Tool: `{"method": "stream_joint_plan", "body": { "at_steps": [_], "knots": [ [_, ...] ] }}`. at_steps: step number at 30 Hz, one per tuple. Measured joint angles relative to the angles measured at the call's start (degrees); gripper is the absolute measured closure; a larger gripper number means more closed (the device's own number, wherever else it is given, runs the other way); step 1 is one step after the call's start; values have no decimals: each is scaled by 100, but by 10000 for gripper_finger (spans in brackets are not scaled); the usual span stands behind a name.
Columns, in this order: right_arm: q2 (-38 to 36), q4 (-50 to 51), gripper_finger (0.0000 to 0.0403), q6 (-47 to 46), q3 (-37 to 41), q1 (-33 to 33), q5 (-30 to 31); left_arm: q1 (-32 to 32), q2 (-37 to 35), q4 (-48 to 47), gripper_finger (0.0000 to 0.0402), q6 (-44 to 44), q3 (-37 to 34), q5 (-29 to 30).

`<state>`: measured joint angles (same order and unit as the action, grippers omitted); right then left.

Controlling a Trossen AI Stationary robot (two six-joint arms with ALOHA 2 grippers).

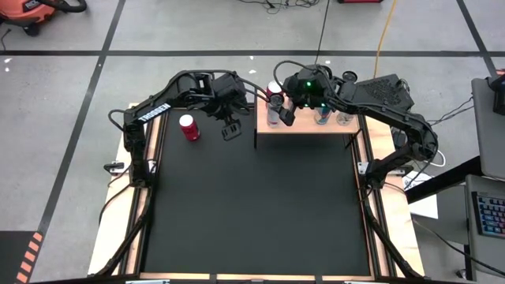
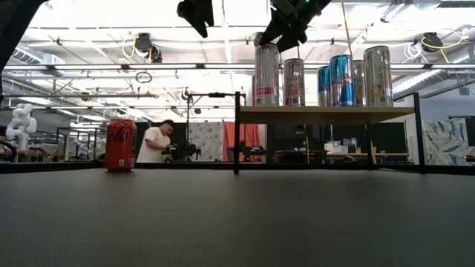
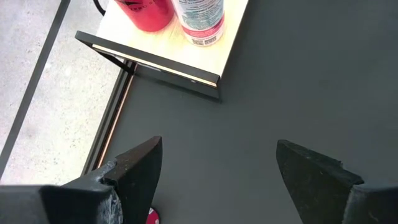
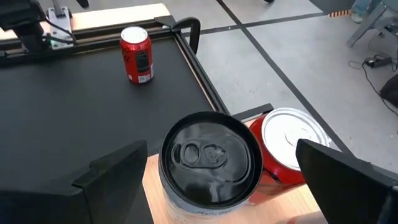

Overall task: Place canned beverage on shelf
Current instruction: Put the white-pink soda can on the shelf aligned with the other white-pink soda can

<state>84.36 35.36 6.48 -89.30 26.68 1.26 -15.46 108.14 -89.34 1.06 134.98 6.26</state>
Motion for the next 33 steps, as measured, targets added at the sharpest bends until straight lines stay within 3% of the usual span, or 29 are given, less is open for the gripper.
{"method": "stream_joint_plan", "body": {
  "at_steps": [16, 25, 33],
  "knots": [
    [162, -5, 15, 7, -7, -13, 0, 0, 0, 0, 91, -4, 0, 0],
    [166, 20, 102, -122, -7, -13, -2, 0, 0, 1, 91, -34, 0, 0],
    [164, 50, 149, -300, -7, -15, 2, 0, 0, 2, 91, -37, 0, 0]
  ]
}}
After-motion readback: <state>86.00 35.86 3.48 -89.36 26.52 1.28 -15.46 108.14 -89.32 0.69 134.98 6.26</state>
